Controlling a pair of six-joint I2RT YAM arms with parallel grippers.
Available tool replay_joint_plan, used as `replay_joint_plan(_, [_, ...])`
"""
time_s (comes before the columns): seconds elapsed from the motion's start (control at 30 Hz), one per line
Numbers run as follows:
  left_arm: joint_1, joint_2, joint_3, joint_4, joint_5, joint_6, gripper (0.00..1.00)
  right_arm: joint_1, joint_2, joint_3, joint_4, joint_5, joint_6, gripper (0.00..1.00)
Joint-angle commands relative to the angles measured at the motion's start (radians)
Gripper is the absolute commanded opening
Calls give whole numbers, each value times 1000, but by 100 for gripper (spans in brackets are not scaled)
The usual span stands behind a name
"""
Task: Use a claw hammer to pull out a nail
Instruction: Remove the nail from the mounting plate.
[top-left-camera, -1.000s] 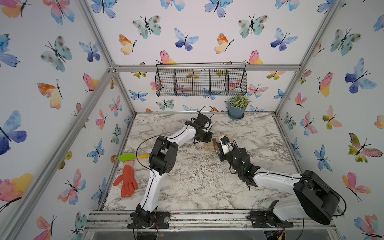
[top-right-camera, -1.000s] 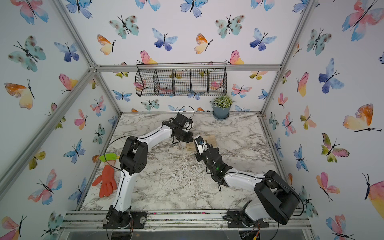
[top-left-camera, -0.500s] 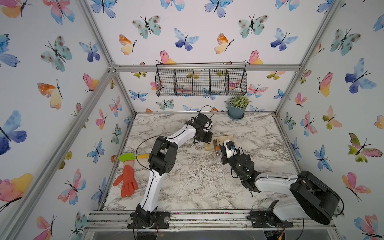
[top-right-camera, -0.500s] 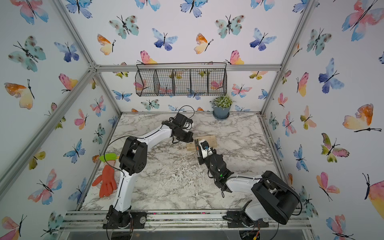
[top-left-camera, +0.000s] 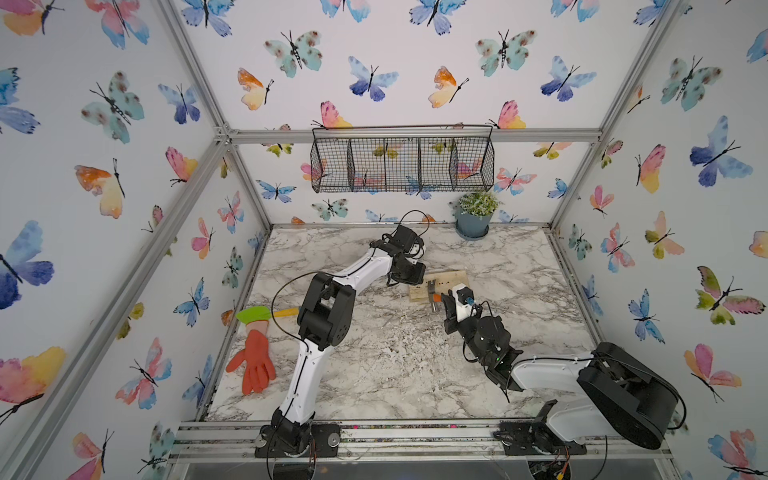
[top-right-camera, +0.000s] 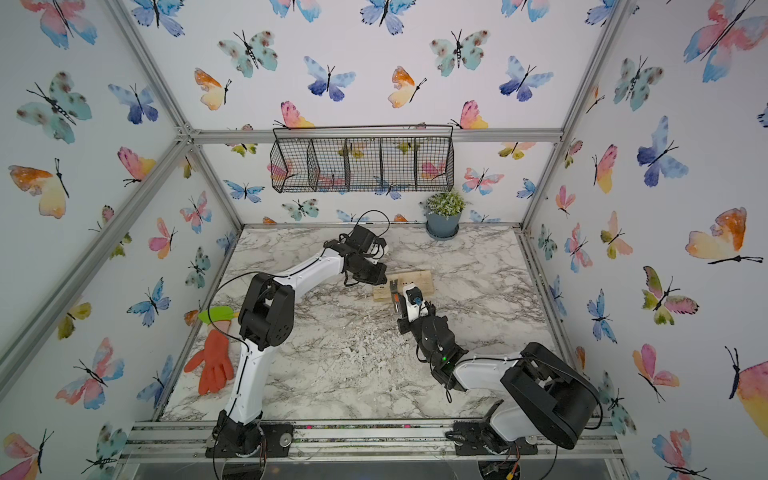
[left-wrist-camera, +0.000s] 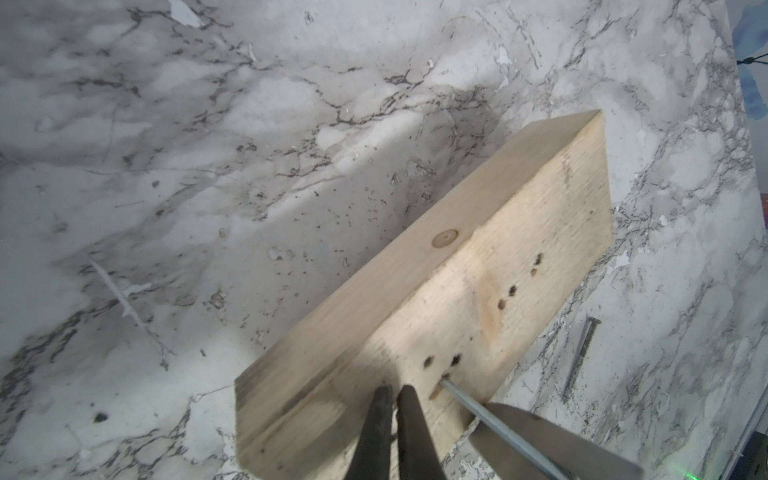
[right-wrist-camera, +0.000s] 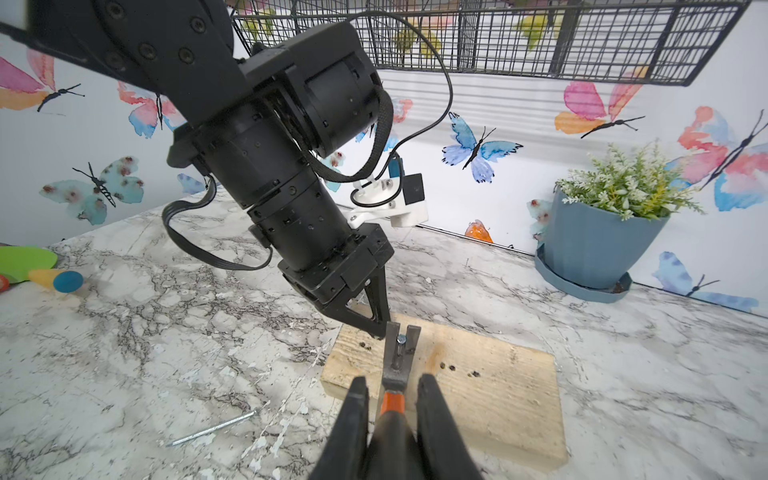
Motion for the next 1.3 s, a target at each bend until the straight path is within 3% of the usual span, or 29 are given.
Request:
replay_joint_plan(0.0, [7,232,-104,-232,-219,16,10,29,-18,-36,35,26,55,3])
replay_joint_plan(0.17, [7,239,-94,-236,-223,18,10,52,9,-58,85,58,67,3])
replay_joint_plan(0.37, [6,241,-90,-239,-233,21,10,52,-102,77,-44,59,-80,3])
replay_joint_plan(0.53, [6,241,-87,-238,-230,21,10,55,-126,124,-41,39,-195,3])
replay_joint_plan(0.77, [6,244,-83,-242,-232,25,10,69,13,-5,93,108,-41,3])
replay_joint_plan(1.27, [6,250,-73,-248,-237,27,10,101,46,-125,105,164,110,3])
